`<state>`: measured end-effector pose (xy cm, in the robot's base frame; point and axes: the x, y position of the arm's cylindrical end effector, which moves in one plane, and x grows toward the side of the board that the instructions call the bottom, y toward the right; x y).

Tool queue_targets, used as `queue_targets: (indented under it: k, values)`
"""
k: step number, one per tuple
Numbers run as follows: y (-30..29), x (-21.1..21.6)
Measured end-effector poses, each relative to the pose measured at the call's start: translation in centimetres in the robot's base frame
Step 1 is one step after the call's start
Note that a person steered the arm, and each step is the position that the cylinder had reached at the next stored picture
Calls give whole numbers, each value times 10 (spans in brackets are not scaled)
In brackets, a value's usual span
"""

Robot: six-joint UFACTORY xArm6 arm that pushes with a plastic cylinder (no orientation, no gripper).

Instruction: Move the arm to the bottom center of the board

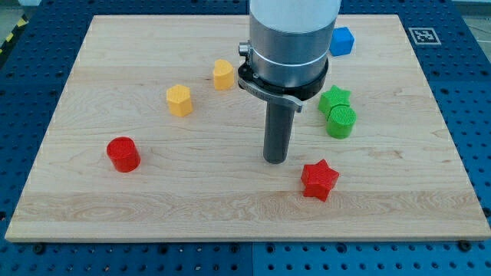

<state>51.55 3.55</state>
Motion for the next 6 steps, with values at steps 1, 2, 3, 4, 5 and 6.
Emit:
queue_targets:
  k: [1,2,3,4,5,6]
  values:
    - [0,4]
    - [0,11]
    - [-1,18]
    - [-3,28]
    - [-4,39]
    - [-4,59]
